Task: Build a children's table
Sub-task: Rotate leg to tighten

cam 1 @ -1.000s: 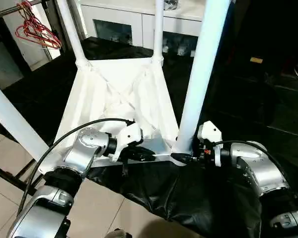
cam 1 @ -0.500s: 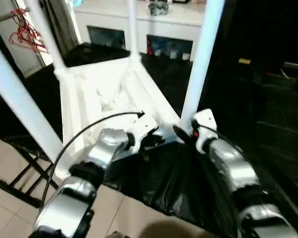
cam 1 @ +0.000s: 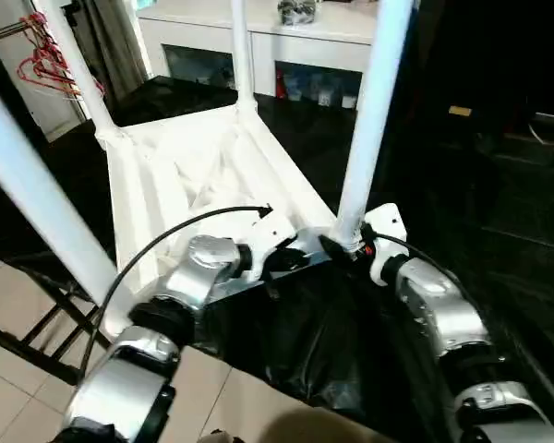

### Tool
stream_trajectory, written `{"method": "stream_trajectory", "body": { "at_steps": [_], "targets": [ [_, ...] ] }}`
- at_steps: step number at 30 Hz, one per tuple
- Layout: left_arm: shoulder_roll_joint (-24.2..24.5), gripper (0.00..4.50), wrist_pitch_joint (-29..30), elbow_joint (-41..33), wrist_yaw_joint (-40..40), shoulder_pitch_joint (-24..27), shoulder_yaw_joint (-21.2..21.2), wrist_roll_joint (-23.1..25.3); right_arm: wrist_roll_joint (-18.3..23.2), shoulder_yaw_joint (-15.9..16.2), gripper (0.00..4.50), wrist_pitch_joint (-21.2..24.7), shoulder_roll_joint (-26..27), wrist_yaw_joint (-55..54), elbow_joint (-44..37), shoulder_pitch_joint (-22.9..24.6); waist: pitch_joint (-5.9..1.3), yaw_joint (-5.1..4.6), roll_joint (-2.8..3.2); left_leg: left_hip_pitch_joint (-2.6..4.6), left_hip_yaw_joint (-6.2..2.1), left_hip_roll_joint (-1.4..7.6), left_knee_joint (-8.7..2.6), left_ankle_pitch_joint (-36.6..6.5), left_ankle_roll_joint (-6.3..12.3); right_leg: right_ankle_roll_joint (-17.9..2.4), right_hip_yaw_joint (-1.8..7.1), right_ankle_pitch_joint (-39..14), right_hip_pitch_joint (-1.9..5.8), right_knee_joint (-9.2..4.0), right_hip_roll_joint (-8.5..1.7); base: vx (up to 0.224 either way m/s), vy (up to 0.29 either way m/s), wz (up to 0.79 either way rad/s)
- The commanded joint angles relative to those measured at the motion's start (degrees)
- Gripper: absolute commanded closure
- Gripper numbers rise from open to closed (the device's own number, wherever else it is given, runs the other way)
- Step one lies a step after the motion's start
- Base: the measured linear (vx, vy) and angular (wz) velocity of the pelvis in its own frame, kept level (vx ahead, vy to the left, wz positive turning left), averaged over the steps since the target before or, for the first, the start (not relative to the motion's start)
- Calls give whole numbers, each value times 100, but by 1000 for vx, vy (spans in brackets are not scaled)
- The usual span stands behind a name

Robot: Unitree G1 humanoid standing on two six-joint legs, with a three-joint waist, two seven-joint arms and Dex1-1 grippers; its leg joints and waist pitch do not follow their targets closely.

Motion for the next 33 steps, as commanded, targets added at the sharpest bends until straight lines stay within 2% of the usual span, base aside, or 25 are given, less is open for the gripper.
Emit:
{"method": "stream_trajectory", "body": {
  "at_steps": [1,3,5,6,7,8,9,11,13,17,18,22,25,28,29,30,31,33],
  "targets": [
    [-40,450,-319,-338,-521,78,-88,-350,72,434,54,-106,-98,736,-289,49,-398,38,-91,101,-155,349,-389,-1378,369,-1274,232,-1304,242,-351,-385,0,0,0],
    [5,450,-334,-372,-628,100,-92,-373,70,465,54,-122,-178,890,-338,73,-410,44,-76,91,-150,355,-370,-1207,451,-1386,228,-1015,242,-303,-374,0,0,0],
    [116,450,-352,-462,-883,157,-104,-428,74,530,54,-150,-349,1215,-443,131,-415,62,-88,77,-143,347,-353,-1137,501,-1451,225,-864,259,-275,-374,0,0,0],
    [194,450,-328,-539,-1044,200,-104,-471,100,564,54,-164,-464,1446,-511,172,-418,69,-85,99,-139,357,-350,-1119,527,-1470,226,-808,240,-276,-368,0,0,0],
    [290,450,-312,-621,-1224,247,-103,-509,178,584,54,-130,-589,1703,-596,212,-415,66,-115,90,-137,359,-349,-1096,538,-1486,227,-785,253,-270,-373,0,0,0],
    [301,450,-310,-630,-1243,253,-103,-513,188,585,54,-124,-602,1731,-606,216,-421,85,-99,91,-138,359,-342,-1086,573,-1505,222,-792,261,-259,-378,0,0,0],
    [395,450,-301,-723,-1425,313,-102,-541,281,601,54,-43,-722,1999,-736,269,-406,80,-112,89,-131,363,-346,-1129,587,-1502,228,-871,248,-275,-375,0,0,0],
    [433,450,-295,-768,-1497,341,-107,-561,319,618,54,-12,-773,2111,-795,291,-394,90,-106,90,-133,366,-354,-1210,567,-1476,229,-1067,242,-290,-380,0,0,0],
    [564,450,-277,-916,-1745,435,-151,-611,391,665,81,90,-926,2416,-952,364,-379,104,-106,105,-139,380,-374,-1361,484,-1404,237,-1348,229,-315,-378,0,0,0],
    [660,450,-238,-1033,-1931,508,-174,-642,422,669,101,129,-1000,2552,-1049,408,-376,127,-103,120,-145,384,-390,-1495,350,-1358,247,-1524,209,-321,-382,0,0,0],
    [715,450,-182,-1109,-2019,552,-192,-654,455,681,117,153,-1041,2615,-1103,429,-380,127,-102,123,-148,387,-393,-1487,330,-1349,248,-1501,209,-321,-381,0,0,0],
    [808,450,-109,-1218,-2151,624,-234,-664,473,737,138,212,-1118,2758,-1200,475,-388,133,-104,118,-141,376,-379,-1380,344,-1370,250,-1326,210,-299,-376,0,0,0],
    [823,450,-82,-1255,-2191,640,-241,-671,490,754,173,245,-1127,2785,-1246,493,-392,139,-112,109,-140,370,-371,-1298,376,-1382,247,-1267,221,-291,-381,0,0,0],
    [835,450,-52,-1290,-2213,645,-249,-669,509,764,181,279,-1126,2817,-1276,503,-391,141,-125,111,-140,372,-369,-1294,374,-1373,245,-1341,220,-294,-385,0,0,0],
    [832,450,-47,-1290,-2207,638,-252,-667,512,761,182,280,-1124,2826,-1266,502,-388,134,-171,117,-130,372,-367,-1300,379,-1359,246,-1380,213,-306,-381,0,0,0],
    [837,450,-37,-1301,-2153,633,-247,-648,521,761,183,304,-1114,2838,-1256,510,-392,136,-183,114,-133,373,-365,-1256,386,-1348,247,-1391,218,-296,-384,0,0,0],
    [837,450,-39,-1298,-2135,630,-245,-641,523,761,183,307,-1112,2838,-1251,511,-393,144,-165,115,-138,375,-362,-1227,388,-1349,247,-1381,215,-287,-388,0,0,0],
    [855,450,-92,-1223,-1929,604,-225,-537,526,732,183,329,-1041,2737,-1199,527,-387,134,-169,115,-135,373,-363,-1212,392,-1340,247,-1362,207,-289,-377,0,0,0]
  ]
}}
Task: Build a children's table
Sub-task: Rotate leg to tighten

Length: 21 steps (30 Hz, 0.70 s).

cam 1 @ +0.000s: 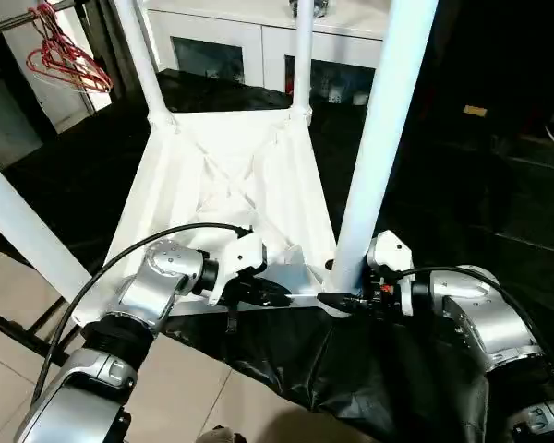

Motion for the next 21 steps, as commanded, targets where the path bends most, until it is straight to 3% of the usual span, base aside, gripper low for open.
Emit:
{"method": "stream_trajectory", "body": {
  "at_steps": [1,4,8,9,11,12,17,20,21],
  "targets": [
    [-34,450,-80,-131,30,-50,-13,-75,65,52,183,66,46,5,-86,73,-397,-10,-127,143,-142,365,-394,-1233,382,-1345,239,-1363,226,-320,-376,0,0,0],
    [-62,450,-106,-22,352,-80,20,48,25,-64,184,33,189,-354,32,44,-386,-25,-133,141,-144,358,-397,-1317,324,-1299,248,-1531,216,-339,-384,0,0,0],
    [-247,450,-11,198,1156,-184,97,256,-252,-263,184,-31,552,-1486,435,-64,-344,-94,-135,165,-173,329,-426,-1740,64,-1101,256,-2258,183,-428,-400,0,0,0],
    [-389,450,57,275,1452,-251,124,295,-328,-359,184,14,756,-2022,582,-99,-350,-113,-121,173,-198,334,-442,-1831,3,-1033,248,-2360,198,-428,-394,0,0,0],
    [-658,450,199,432,1935,-377,164,338,-460,-483,184,101,1093,-2881,799,-165,-324,-191,-121,195,-193,318,-452,-2040,-117,-1045,259,-2487,136,-460,-383,0,0,0],
    [-817,450,273,545,2261,-468,159,402,-534,-566,184,196,1292,-3418,932,-220,-338,-212,-112,183,-223,308,-459,-2075,-177,-986,241,-2578,179,-447,-390,0,0,0],
    [-1487,450,521,1011,3310,-878,261,444,-728,-731,185,414,1920,-4826,1394,-568,-351,-241,-113,203,-200,280,-440,-2030,-126,-927,255,-2488,154,-499,-374,0,0,0],
    [-1662,450,512,1082,3387,-996,245,460,-723,-624,185,287,2043,-4658,1414,-630,-370,-204,-93,183,-195,286,-432,-1892,-56,-1001,256,-2121,187,-468,-375,0,0,0],
    [-1668,450,477,1086,3361,-1007,231,466,-669,-647,129,232,2065,-4562,1388,-621,-369,-193,-102,171,-187,288,-433,-1860,0,-1004,257,-2000,191,-460,-369,0,0,0]
  ]
}}
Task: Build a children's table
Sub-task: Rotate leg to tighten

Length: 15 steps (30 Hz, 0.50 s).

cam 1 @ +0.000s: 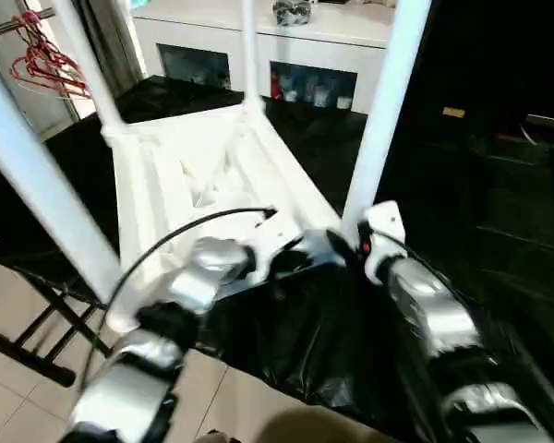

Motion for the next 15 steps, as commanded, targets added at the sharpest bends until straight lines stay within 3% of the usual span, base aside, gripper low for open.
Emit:
{"method": "stream_trajectory", "body": {
  "at_steps": [1,2,8,15],
  "targets": [
    [-266,450,-135,-18,229,-235,45,-81,-7,316,129,23,320,347,36,89,-361,-27,-84,130,-184,298,-457,-1830,26,-1053,240,-1914,190,-493,-367,0,0,0],
    [-252,450,-179,-20,191,-233,27,-69,17,299,115,4,307,376,4,95,-370,-18,-38,134,-182,299,-454,-1792,43,-1082,241,-1794,191,-482,-362,0,0,0],
    [0,450,-550,-208,-497,-25,-95,-169,61,371,51,-84,-32,828,-135,91,-384,-17,-63,105,-179,301,-439,-1644,158,-1164,229,-1573,231,-445,-370,0,0,0],
    [417,450,-646,-669,-1408,288,-89,-460,250,659,51,-339,-879,2598,-610,297,-380,16,-103,86,-153,331,-410,-1411,370,-1297,232,-1352,250,-401,-370,0,0,0]
  ]
}}
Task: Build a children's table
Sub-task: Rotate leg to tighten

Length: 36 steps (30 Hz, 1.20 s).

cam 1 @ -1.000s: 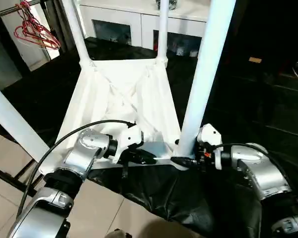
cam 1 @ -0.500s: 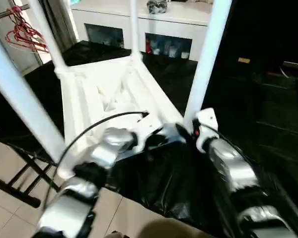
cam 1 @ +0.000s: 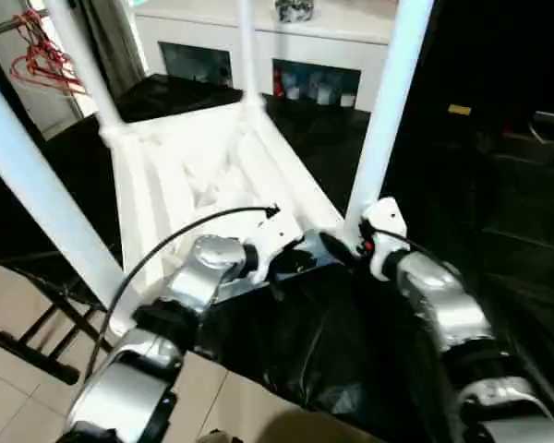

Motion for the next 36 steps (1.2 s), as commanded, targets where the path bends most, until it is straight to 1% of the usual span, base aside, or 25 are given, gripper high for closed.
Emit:
{"method": "stream_trajectory", "body": {
  "at_steps": [1,2,5,7,9,11,12,14,16,19,20,21,23,24,25,26,27,28,30,31,32,34,35,36],
  "targets": [
    [-40,450,-310,-266,-332,36,-10,-356,125,220,51,-9,-69,586,-250,78,-382,8,-127,101,-148,327,-395,-1399,396,-1282,236,-1356,258,-405,-362,0,0,0],
    [82,450,-342,-343,-535,88,-20,-393,255,283,51,19,-253,1071,-478,185,-382,27,-143,94,-149,335,-390,-1354,442,-1290,233,-1379,269,-397,-367,0,0,0],
    [264,450,-374,-478,-890,178,-21,-492,446,369,51,102,-496,1680,-761,321,-380,36,-149,86,-141,344,-383,-1330,476,-1308,238,-1393,257,-387,-368,0,0,0],
    [349,450,-374,-548,-1052,222,-12,-526,496,445,51,64,-635,1973,-844,375,-369,38,-156,89,-144,351,-392,-1397,454,-1297,232,-1559,249,-400,-373,0,0,0],
    [429,450,-304,-671,-1249,282,-2,-578,539,499,51,45,-758,2236,-901,412,-355,34,-165,99,-147,355,-404,-1512,390,-1262,238,-1798,230,-424,-379,0,0,0],
    [576,450,-252,-798,-1522,351,-22,-631,710,514,51,224,-861,2587,-1041,443,-356,39,-162,106,-156,360,-413,-1553,353,-1242,238,-1879,232,-424,-383,0,0,0],
    [576,450,-252,-798,-1522,351,-22,-631,710,514,51,224,-861,2587,-1041,443,-355,42,-159,104,-152,364,-411,-1543,355,-1247,244,-1853,224,-418,-379,0,0,0],
    [659,450,-249,-858,-1631,385,-41,-645,802,542,51,378,-920,2800,-1183,480,-356,37,-160,104,-150,362,-411,-1493,363,-1272,243,-1748,219,-408,-367,0,0,0],
    [702,450,-226,-888,-1712,404,-61,-645,836,569,77,438,-938,2893,-1242,498,-363,52,-159,104,-147,362,-409,-1445,353,-1290,243,-1689,219,-396,-371,0,0,0],
    [713,450,-213,-926,-1746,429,-52,-663,869,582,88,490,-933,2912,-1282,519,-361,65,-154,106,-151,370,-413,-1417,355,-1310,245,-1624,218,-390,-375,0,0,0],
    [712,450,-190,-964,-1762,443,-45,-672,886,585,117,520,-934,2939,-1297,528,-360,71,-156,115,-147,369,-410,-1455,333,-1307,248,-1668,211,-396,-379,0,0,0],
    [712,450,-190,-964,-1762,443,-45,-672,886,585,117,520,-934,2939,-1297,528,-364,82,-167,115,-146,366,-406,-1436,321,-1310,249,-1672,215,-394,-384,0,0,0],
    [681,450,-142,-1014,-1750,442,-42,-681,903,591,131,556,-953,2977,-1321,548,-362,88,-183,114,-144,362,-406,-1429,304,-1289,250,-1712,214,-398,-385,0,0,0],
    [635,450,-120,-1018,-1716,424,-32,-688,906,579,131,582,-970,2999,-1338,563,-363,96,-222,111,-146,364,-406,-1371,313,-1276,249,-1716,221,-385,-389,0,0,0],
    [635,450,-120,-1018,-1716,424,-32,-688,906,579,144,582,-970,2999,-1338,563,-361,106,-203,112,-145,365,-402,-1345,317,-1263,252,-1719,214,-390,-392,0,0,0],
    [615,450,-111,-1020,-1701,415,-29,-692,905,571,165,600,-978,3011,-1353,572,-361,106,-204,114,-145,365,-405,-1340,318,-1257,250,-1717,213,-391,-388,0,0,0],
    [559,450,-104,-1013,-1615,403,2,-713,910,555,165,629,-972,2962,-1384,584,-364,108,-197,114,-143,362,-399,-1308,322,-1256,252,-1664,216,-384,-383,0,0,0],
    [545,450,-102,-1014,-1597,406,2,-715,915,547,169,637,-962,2928,-1394,586,-364,120,-203,116,-140,360,-397,-1292,336,-1252,252,-1632,216,-385,-380,0,0,0],
    [507,450,-88,-1037,-1538,430,-9,-709,933,515,175,650,-920,2797,-1426,593,-366,124,-177,119,-138,359,-394,-1291,325,-1261,254,-1612,211,-391,-382,0,0,0],
    [507,450,-88,-1037,-1538,430,-9,-709,933,515,199,650,-920,2797,-1426,593,-368,125,-184,119,-140,357,-393,-1294,320,-1266,251,-1606,215,-388,-382,0,0,0],
    [453,450,-77,-1014,-1342,436,10,-651,846,429,207,577,-773,2407,-1351,568,-365,125,-177,115,-145,358,-398,-1316,308,-1262,251,-1625,215,-388,-382,0,0,0],
    [412,450,-68,-966,-1137,419,35,-582,736,355,212,527,-637,2018,-1232,525,-363,110,-135,118,-156,351,-405,-1385,237,-1251,251,-1668,210,-398,-383,0,0,0],
    [346,450,-56,-866,-853,372,72,-493,596,288,230,463,-486,1580,-1088,476,-361,86,-157,121,-155,345,-411,-1438,193,-1232,252,-1719,199,-408,-378,0,0,0],
    [346,450,-56,-866,-853,372,72,-493,596,288,241,463,-486,1580,-1088,476,-360,73,-152,131,-160,339,-416,-1506,140,-1211,250,-1817,201,-422,-385,0,0,0]
  ]
}}
